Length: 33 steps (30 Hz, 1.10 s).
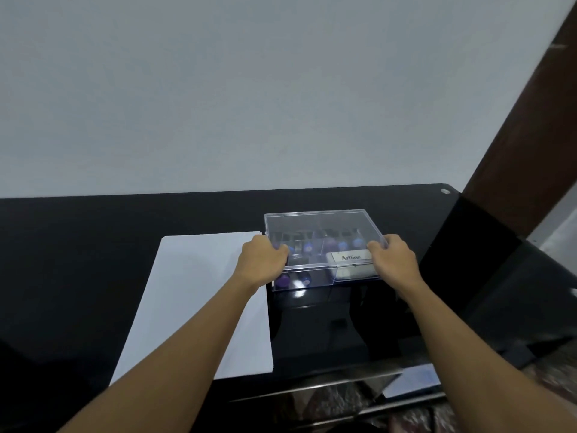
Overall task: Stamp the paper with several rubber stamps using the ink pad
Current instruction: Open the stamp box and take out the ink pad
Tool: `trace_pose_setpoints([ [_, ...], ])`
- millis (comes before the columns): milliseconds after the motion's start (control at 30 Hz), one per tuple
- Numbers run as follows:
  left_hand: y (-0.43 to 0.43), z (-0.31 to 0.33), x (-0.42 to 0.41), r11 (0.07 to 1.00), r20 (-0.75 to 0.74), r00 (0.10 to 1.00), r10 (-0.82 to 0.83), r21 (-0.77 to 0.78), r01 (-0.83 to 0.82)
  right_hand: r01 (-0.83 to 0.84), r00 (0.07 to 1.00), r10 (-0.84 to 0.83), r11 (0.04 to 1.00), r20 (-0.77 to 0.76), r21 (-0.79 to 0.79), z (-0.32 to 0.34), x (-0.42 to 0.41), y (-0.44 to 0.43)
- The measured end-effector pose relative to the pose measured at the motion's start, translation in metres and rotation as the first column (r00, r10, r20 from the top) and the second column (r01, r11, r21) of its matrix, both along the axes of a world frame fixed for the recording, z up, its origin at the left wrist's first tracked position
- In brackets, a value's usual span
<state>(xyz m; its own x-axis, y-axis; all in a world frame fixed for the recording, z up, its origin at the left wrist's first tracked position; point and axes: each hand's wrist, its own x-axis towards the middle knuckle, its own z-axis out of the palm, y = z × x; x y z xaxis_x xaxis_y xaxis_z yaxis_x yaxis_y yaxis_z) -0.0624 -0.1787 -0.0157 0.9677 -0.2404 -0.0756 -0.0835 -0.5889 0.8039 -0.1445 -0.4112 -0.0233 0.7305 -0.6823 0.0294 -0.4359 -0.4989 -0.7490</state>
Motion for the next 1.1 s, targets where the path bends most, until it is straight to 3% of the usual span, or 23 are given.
trace_pose_setpoints([
  [533,0.028,-0.009,-0.074,0.999,0.038,0.999,-0.021,0.041,0.02,0.034,0.999,-0.035,0.999,0.025,0.037,-0.001,-0.079,0.029],
  [1100,0.036,-0.013,-0.103,0.999,0.043,0.999,-0.003,0.032,0.001,0.026,0.999,-0.027,0.999,0.027,0.033,0.001,-0.106,0.04],
])
